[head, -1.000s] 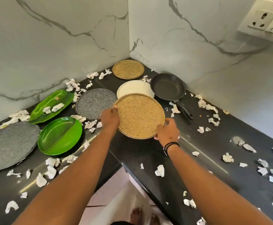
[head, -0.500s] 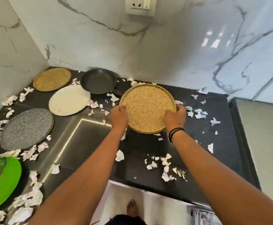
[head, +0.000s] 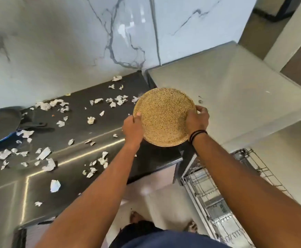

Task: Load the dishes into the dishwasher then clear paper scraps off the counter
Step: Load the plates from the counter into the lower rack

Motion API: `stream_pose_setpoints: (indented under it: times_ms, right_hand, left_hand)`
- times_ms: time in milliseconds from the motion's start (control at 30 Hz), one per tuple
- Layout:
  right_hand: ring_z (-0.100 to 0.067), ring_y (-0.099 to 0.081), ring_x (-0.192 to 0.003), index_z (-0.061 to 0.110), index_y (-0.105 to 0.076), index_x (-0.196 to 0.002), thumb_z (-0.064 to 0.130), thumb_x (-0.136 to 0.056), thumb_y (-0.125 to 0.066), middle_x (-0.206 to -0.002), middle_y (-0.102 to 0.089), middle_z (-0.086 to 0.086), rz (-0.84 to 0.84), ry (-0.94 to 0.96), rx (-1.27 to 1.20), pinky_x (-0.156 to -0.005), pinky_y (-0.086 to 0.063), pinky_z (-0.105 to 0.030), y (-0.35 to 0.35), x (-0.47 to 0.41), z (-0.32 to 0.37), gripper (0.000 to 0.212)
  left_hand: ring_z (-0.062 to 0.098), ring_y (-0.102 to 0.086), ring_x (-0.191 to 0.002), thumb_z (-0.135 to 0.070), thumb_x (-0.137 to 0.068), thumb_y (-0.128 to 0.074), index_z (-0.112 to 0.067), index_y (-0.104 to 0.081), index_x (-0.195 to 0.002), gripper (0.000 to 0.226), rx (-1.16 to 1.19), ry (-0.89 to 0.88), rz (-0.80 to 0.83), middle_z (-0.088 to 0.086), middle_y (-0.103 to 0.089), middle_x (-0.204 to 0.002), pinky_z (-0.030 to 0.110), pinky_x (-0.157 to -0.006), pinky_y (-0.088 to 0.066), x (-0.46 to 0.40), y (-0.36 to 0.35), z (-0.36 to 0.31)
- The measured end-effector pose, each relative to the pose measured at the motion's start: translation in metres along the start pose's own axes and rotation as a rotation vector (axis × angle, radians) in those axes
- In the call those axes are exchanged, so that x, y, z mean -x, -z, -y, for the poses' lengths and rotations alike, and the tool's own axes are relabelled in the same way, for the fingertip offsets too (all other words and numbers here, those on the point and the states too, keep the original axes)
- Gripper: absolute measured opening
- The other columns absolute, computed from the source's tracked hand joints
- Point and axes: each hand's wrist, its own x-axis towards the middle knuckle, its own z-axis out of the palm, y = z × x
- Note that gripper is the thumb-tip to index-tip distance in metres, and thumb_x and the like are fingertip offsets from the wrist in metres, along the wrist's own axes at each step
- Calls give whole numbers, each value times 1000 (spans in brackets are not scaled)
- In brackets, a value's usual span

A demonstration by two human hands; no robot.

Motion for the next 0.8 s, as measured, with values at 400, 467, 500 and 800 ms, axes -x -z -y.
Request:
stream_pose_setpoints:
  times_ms: [400, 467, 500, 800]
  right_hand:
    - [-9, -57, -73, 18, -56, -121, 36, -97, -51, -82, -59, 11, -583, -89, -152, -61, -41, -22, 234, -66, -47, 31]
    - [-11, -60, -78, 18, -57, -119, 36, -98, -49, -84, -59, 11, -650, -123, -174, -62, -41, -23, 259, -73, -58, 30]
    - [-14, -61, -82, 18, -57, -118, 37, -97, -49, -87, -61, 10, -691, -144, -188, -63, -41, -23, 272, -76, -63, 29]
    - [-22, -53, -103, 11, -55, -128, 43, -106, -32, -110, -58, -5, -996, -408, -305, -75, -29, -24, 358, -100, -124, 45]
  left_hand:
    - [37, -72, -85, -34, -107, -47, -14, -61, -94, 27, -100, -94, 632, 23, -68, -102, 52, -71, -63, 132, -193, -43]
    - [23, -72, -75, -22, -107, -48, -3, -61, -110, 23, -88, -66, 752, 19, -67, -102, 33, -55, -61, 143, -214, -45]
    - [21, -73, -75, -19, -107, -50, -2, -59, -115, 22, -90, -58, 808, 18, -68, -104, 28, -53, -59, 145, -227, -43]
    - [30, -68, -99, -1, -98, -52, -24, -55, -104, 24, -376, -170, 1164, 5, -65, -108, 53, -80, -61, 179, -352, -21]
